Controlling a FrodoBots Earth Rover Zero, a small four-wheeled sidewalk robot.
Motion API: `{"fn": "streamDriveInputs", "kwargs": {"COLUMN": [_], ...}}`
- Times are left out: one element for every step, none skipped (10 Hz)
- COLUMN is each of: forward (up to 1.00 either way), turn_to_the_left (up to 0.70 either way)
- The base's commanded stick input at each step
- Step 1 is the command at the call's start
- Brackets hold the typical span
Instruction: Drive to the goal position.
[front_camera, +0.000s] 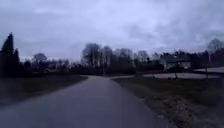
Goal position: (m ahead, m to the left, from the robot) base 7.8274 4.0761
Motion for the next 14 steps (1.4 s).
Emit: {"fn": "streamDriveInputs", "kwargs": {"forward": [0.7, 0.7, 0.7, 0.7, 0.7, 0.7, 0.7, 0.7, 0.7, 0.7, 0.7, 0.7, 0.7, 0.7], "turn_to_the_left": [0.0, 0.0, 0.0, 0.0, 0.0, 0.0, 0.0, 0.0, 0.0, 0.0, 0.0, 0.0, 0.0, 0.0]}}
